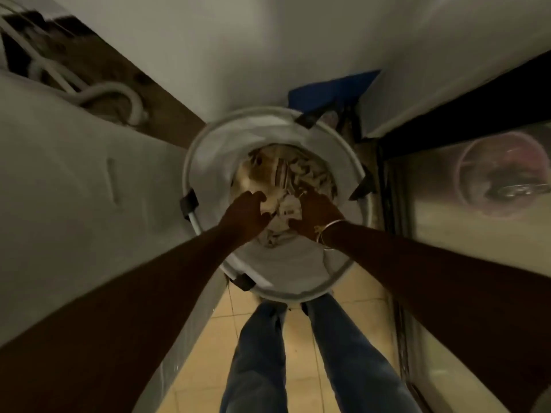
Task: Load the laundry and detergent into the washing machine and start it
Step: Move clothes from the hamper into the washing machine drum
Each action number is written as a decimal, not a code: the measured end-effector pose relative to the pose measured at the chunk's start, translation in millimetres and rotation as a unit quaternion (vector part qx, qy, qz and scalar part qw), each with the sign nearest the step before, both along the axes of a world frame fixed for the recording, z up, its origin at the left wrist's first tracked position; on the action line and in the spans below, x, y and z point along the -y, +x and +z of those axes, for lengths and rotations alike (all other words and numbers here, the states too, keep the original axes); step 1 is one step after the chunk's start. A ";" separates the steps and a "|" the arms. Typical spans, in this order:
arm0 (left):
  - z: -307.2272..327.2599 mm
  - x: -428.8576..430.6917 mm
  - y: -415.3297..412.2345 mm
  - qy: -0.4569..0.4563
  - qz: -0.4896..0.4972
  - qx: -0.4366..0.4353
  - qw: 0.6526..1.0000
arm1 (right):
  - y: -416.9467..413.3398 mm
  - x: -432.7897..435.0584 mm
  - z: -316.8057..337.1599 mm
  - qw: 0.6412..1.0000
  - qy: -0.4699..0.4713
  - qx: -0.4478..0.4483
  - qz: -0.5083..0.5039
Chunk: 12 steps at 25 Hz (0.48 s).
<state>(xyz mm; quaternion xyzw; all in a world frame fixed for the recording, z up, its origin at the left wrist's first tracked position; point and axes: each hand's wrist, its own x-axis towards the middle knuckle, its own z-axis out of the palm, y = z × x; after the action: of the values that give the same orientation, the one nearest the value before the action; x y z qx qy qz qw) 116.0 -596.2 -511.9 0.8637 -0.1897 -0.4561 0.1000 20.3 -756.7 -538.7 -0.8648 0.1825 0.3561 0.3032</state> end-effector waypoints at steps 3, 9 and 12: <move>-62.6 -4.2 6.9 0.062 -0.040 -0.030 0.997 | 4.6 -0.3 -67.7 0.998 -0.027 -0.059 0.028; -167.9 7.6 20.2 0.167 -0.099 -0.029 0.981 | 36.0 -0.1 -157.2 0.991 -0.079 -0.103 0.012; -213.2 13.0 15.9 0.175 -0.114 -0.013 0.978 | 35.1 3.8 -208.1 0.984 -0.102 -0.141 0.040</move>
<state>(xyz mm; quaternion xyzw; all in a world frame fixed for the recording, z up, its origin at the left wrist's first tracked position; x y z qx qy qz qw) 131.8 -609.2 -725.1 0.8342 -0.2030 -0.5023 -0.1035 55.4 -760.5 -746.8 -0.8389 0.2239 0.4659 0.1705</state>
